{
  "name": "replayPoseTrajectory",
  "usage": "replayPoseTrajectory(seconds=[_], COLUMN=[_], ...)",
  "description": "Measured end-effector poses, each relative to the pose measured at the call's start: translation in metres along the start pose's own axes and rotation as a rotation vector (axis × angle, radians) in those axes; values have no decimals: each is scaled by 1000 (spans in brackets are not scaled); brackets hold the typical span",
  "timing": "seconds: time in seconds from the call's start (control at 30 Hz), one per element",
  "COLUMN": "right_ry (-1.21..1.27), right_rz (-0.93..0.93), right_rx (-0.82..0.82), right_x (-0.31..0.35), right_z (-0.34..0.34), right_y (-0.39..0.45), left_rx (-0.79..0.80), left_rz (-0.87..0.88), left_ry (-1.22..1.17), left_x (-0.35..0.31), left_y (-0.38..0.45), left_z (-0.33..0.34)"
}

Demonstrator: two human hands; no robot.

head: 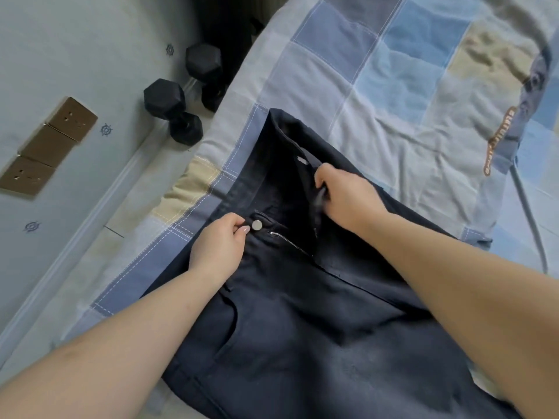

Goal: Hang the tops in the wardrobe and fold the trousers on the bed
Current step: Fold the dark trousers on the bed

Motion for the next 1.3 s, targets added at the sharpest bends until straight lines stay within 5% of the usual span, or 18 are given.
replayPoseTrajectory(seconds=[0.2,0.27,0.33,0.4,0.53,0.67,0.87,1.1,1.2,1.3], right_ry=[390,461,466,483,792,972,990,845,689,636], right_rz=[13,50,64,69,243,456,777,1047,1149,1226], right_rx=[-129,57,412,526,252,36,-120,-207,-225,-140], right_x=[25,39,48,51,29,-22,-137,-292,-354,-402], right_z=[-13,0,20,31,16,-9,-31,-47,-35,-12], right_y=[-7,-7,-12,-22,-62,-143,-311,-528,-610,-672], left_rx=[-44,-28,-24,-45,-90,42,370,574,613,587], left_rz=[-102,-138,-172,-173,-54,63,159,305,506,938], left_ry=[-40,-34,-57,-84,-95,-163,-189,-62,83,221], left_x=[-8,-10,-10,-12,-33,-89,-186,-296,-329,-352], left_y=[19,22,24,22,3,-42,-163,-289,-343,-388], left_z=[0,1,0,-2,2,37,147,303,365,422])
Point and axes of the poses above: each hand's wrist, its own y-axis towards the middle knuckle, its own z-axis out of the palm, x = y × z, the point moved 1 cm from there along y, towards the middle knuckle, and after that the axes turned 1 degree about -x, right-handed, at the moved point
